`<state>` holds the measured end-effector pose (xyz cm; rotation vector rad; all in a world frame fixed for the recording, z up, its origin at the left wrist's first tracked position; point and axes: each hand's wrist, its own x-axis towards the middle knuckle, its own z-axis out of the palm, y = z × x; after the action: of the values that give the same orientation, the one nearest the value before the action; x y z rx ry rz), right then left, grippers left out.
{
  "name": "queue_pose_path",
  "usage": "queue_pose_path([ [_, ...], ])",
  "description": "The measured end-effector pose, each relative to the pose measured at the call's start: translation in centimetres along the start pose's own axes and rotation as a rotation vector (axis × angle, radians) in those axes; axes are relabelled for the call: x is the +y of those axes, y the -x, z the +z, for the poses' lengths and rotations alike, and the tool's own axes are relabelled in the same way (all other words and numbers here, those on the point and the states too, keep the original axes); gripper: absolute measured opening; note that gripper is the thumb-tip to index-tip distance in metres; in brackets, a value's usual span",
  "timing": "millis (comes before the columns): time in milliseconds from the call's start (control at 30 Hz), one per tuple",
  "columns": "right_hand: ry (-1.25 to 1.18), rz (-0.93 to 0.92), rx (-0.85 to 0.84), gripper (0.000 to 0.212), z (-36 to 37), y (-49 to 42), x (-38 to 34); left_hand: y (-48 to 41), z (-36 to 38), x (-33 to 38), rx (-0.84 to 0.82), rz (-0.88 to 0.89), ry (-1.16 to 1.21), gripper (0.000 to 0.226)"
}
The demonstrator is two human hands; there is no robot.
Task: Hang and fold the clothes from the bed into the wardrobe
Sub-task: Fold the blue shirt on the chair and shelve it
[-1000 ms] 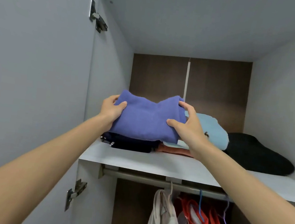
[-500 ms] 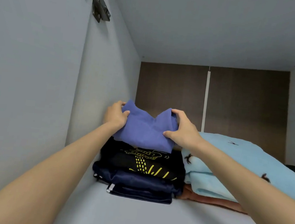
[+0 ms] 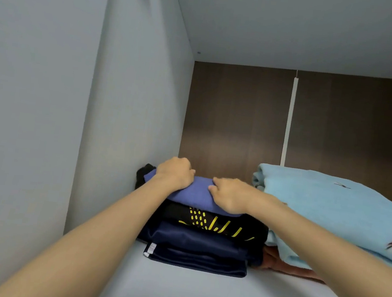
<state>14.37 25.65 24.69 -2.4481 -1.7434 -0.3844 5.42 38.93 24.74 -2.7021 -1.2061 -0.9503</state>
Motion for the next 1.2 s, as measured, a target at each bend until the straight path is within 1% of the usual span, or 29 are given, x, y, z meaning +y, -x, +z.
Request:
queue_pose_path([
  [100,0.024,0.048,-0.069,0.052,2.3,-0.1,0.4,0.5,1.3,-0.9,-0.100,-0.030,0.060,0.040],
  [233,0.014,0.062,-0.059,0.054,2.8,0.3,0.4,1.2,1.2,-0.9,-0.101,-0.029,0.120,0.039],
  [300,-0.027,0.059,0.013,0.054,2.4,0.8,0.2,1.7,0.5,-0.5,-0.046,-0.009,0.141,0.037],
  [367,-0.081,0.028,0.124,0.052,1.7,1.7,0.1,2.4,-0.5,-0.1,0.022,-0.003,0.164,0.037],
  [467,-0.151,-0.048,0.264,0.042,0.2,3.6,0.1,3.7,-2.3,0.6,0.088,-0.004,0.194,0.038],
  [600,-0.186,-0.115,0.410,0.046,-2.3,6.9,0.1,6.7,-4.8,1.7,0.144,0.015,0.202,0.039],
  [800,-0.209,-0.123,0.504,0.043,-4.0,13.1,0.5,13.0,-7.8,3.7,0.208,0.050,0.181,0.040],
  [1033,-0.149,-0.090,0.540,0.039,-3.4,21.8,0.8,23.2,-9.9,6.4,0.216,0.073,0.239,0.039],
  [1200,-0.161,-0.076,0.558,0.036,-4.0,27.5,1.1,29.8,-12.0,8.2,0.223,0.081,0.275,0.039],
])
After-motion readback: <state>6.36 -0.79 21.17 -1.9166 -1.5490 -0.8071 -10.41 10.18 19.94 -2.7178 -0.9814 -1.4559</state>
